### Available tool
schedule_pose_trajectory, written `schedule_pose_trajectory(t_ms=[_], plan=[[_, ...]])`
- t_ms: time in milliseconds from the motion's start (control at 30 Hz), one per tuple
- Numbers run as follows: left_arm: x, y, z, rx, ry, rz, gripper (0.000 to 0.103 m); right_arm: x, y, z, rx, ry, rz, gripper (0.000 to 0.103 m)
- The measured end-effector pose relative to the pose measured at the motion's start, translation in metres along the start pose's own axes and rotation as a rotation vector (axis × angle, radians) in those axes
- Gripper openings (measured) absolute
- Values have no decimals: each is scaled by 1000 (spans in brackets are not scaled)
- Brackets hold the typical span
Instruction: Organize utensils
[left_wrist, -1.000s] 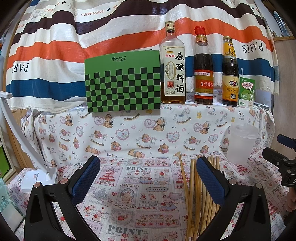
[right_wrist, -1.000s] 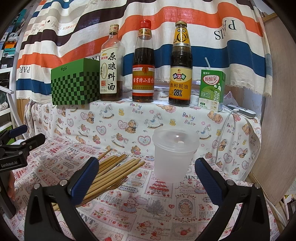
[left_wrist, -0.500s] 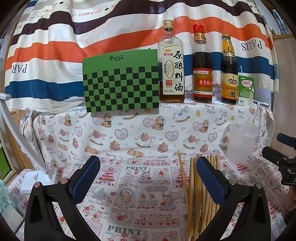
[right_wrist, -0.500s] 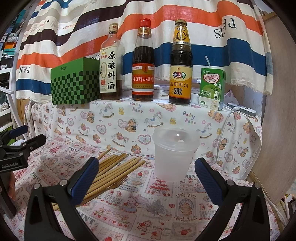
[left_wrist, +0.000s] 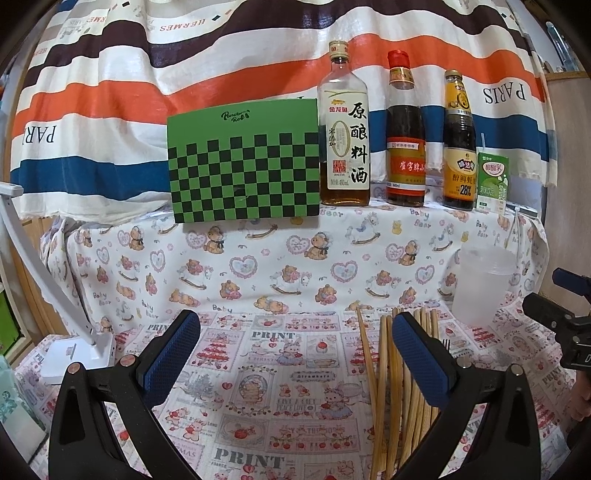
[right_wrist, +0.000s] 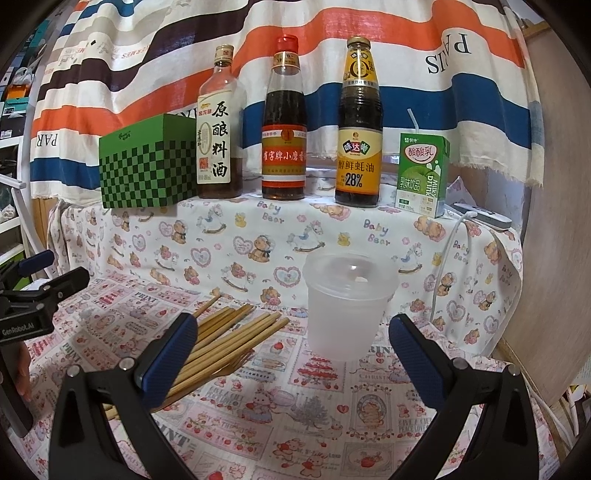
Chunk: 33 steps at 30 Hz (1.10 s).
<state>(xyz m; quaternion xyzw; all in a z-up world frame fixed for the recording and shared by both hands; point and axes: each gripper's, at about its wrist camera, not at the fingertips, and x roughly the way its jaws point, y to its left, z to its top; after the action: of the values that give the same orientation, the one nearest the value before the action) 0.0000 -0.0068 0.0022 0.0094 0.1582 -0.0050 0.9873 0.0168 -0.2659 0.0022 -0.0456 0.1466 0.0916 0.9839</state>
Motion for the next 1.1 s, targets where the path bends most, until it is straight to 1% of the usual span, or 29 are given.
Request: schedule_pose_trajectory(t_ms=[167,300,400,467,533,600,700,800,833,900,967,1033,1100], plan=[[3,0,0,5,15,-1,103,-1,-3,0,14,7,1,103],[-2,4,-1,-10,-12,-21,103,0,-5,-1,20,17,16,103],[-3,7,-1,-22,-15,-14,103,1,-7,-1,30,24,12,103],[-5,8,-2,-28,-25,5,103,0,-9,-1,40,13,15,103],[-4,10,-1,-36,-23,4,103,-3,-11,-1,40,-9,16,103],[-2,10,-1,-33,-10,0,103,-6,-12,0,41,-35,-16,103],[-2,7,-2,-20,-12,17,103,-12,-15,0,60,-67,-102,103],[2,3,-2,-2,10,101,103,-10,-20,1,74,-63,-139,103],[3,2,-2,2,19,116,103,-8,-22,1,81,-53,-145,103],[4,4,-2,-4,26,93,103,-7,-27,0,103,-45,-161,103],[0,10,-3,-31,7,39,103,-7,-30,0,129,-38,-195,103],[-6,17,-3,-69,-22,16,103,-8,-32,-1,145,-37,-178,95],[-9,20,-3,-114,-35,27,103,-7,-32,-1,149,-25,-161,84]])
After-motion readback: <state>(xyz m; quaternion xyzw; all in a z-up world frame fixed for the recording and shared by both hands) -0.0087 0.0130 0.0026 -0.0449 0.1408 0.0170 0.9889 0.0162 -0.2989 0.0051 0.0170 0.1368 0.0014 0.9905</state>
